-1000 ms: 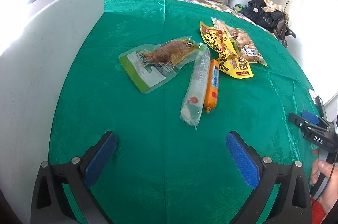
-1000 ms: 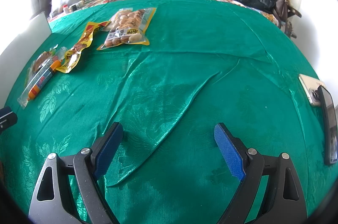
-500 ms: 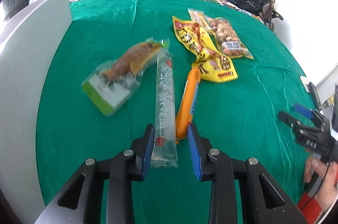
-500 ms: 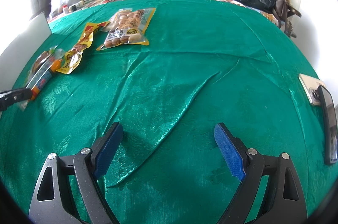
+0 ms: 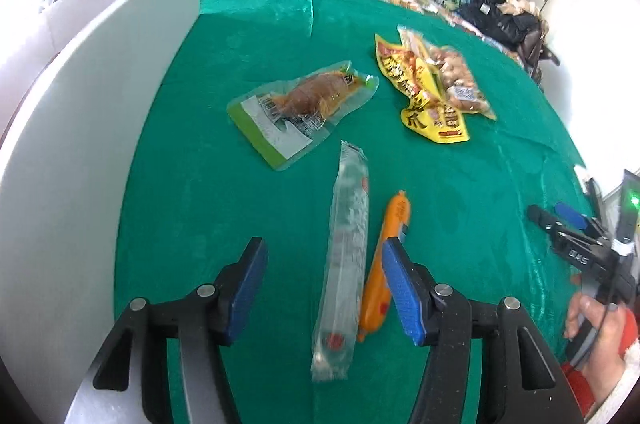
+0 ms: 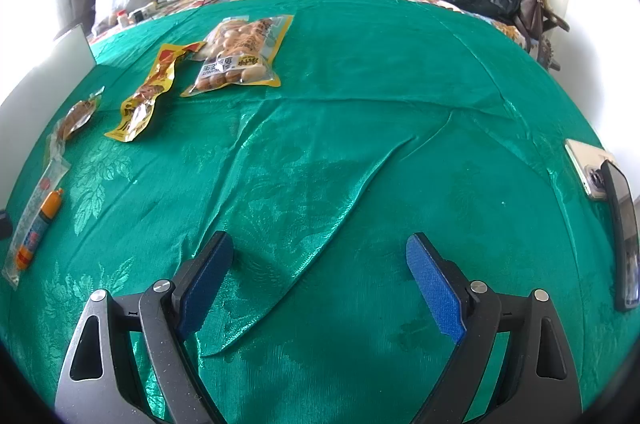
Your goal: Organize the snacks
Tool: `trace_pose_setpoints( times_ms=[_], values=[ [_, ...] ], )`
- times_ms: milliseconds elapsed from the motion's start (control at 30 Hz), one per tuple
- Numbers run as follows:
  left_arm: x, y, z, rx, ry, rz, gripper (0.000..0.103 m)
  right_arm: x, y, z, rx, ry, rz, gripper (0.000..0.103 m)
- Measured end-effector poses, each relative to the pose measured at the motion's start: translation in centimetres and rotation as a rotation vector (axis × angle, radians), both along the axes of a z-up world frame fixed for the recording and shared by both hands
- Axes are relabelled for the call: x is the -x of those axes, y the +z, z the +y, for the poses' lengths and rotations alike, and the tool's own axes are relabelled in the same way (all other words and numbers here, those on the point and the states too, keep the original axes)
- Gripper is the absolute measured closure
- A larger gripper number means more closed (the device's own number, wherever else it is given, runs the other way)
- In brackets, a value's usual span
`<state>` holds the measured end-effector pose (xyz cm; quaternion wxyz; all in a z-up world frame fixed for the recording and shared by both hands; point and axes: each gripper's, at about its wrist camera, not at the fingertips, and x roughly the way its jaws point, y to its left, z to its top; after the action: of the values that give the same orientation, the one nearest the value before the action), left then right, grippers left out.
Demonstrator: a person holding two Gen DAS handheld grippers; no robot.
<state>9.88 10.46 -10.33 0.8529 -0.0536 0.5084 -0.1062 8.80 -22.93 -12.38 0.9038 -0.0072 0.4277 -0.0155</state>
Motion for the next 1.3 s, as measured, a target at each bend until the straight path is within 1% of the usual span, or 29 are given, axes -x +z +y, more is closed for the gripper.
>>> trace_pose_setpoints(
  times_ms=[33,100,133,167,200,233,267,300,400,533,600,633,667,700,733,767,800,833,900,933,967,1133,1300],
  values=[
    [-0.6,-0.6,-0.6,-0.04,-0.013,0.019,0.049,0.0,0.0,0.0,0.0,0.0,0.0,0.012],
    [-0.8,-0.7,-1.6,-0.12,-0.039,-0.006,0.05,0.0,0.0,0.0,0.0,0.0,0.0,0.012],
    [-0.7,-0.8,-2.2,-0.154,-0.052,-0.005,0.051,0.0,0.0,0.0,0.0,0.0,0.0,0.012],
    [-0.4,-0.8,-2.7,-0.179,-0.062,-0.015,0.052,0.0,0.0,0.0,0.0,0.0,0.0,0.012],
    [-0.1,-0.8,-3.1,-0.188,-0.075,-0.027,0.053,0.0,0.0,0.0,0.0,0.0,0.0,0.012],
    [0.1,-0.8,-3.4,-0.185,-0.085,-0.035,0.062,0.0,0.0,0.0,0.0,0.0,0.0,0.012],
    [0.3,-0.7,-3.5,-0.188,-0.086,-0.043,0.077,0.0,0.0,0.0,-0.001,0.0,0.0,0.012],
    [0.4,-0.6,-3.5,-0.191,-0.079,-0.046,0.085,0.0,0.0,0.0,-0.001,0.0,0.0,0.012],
    [0.5,-0.4,-2.7,-0.171,-0.018,-0.036,0.085,0.0,0.0,0.0,-0.001,0.0,0.0,0.012],
    [2.2,0.2,-0.5,-0.157,0.078,-0.066,0.084,0.0,0.0,0.0,-0.001,0.0,0.0,0.012],
    [2.2,-0.3,0.5,-0.154,0.108,-0.051,0.084,0.0,0.0,0.0,-0.002,0.0,0.0,0.012],
    [2.0,-0.7,1.1,-0.147,0.121,-0.037,0.082,0.0,0.0,0.0,-0.002,0.0,0.0,0.012],
    [2.0,-0.9,1.6,-0.122,0.13,-0.04,0.08,0.0,0.0,0.0,-0.001,0.0,0.0,0.012],
    [2.3,-0.9,2.1,-0.103,0.135,-0.061,0.073,0.1,0.0,0.0,-0.002,0.0,0.0,0.012],
    [2.3,-0.9,2.3,-0.098,0.133,-0.067,0.061,0.0,0.0,0.0,-0.001,0.0,0.0,0.012],
    [2.4,-1.1,2.3,-0.097,0.124,-0.074,0.044,0.1,0.0,0.0,-0.001,-0.001,0.0,0.012],
    [2.4,-1.2,2.1,-0.11,0.111,-0.079,0.037,0.0,0.0,0.0,-0.001,0.0,0.0,0.012],
    [2.3,-1.5,1.8,-0.137,0.098,-0.083,0.027,0.0,0.0,0.0,-0.001,-0.001,0.0,0.012],
    [2.6,-1.7,1.3,-0.198,0.076,-0.119,0.021,0.0,0.0,0.0,-0.001,0.0,0.0,0.012],
    [2.9,-1.9,1.6,-0.192,0.085,-0.128,0.018,0.0,0.0,0.0,0.0,-0.001,0.0,0.012],
    [2.9,-1.9,2.0,-0.169,0.101,-0.127,0.015,0.0,0.0,0.0,0.0,-0.001,0.0,0.012],
    [2.6,-1.9,1.7,-0.185,0.087,-0.123,0.005,0.0,0.0,0.0,0.0,-0.001,0.0,0.012],
    [2.5,-2.1,1.5,-0.185,0.081,-0.126,0.002,0.0,0.0,0.0,0.001,-0.001,0.001,0.012]
  ],
)
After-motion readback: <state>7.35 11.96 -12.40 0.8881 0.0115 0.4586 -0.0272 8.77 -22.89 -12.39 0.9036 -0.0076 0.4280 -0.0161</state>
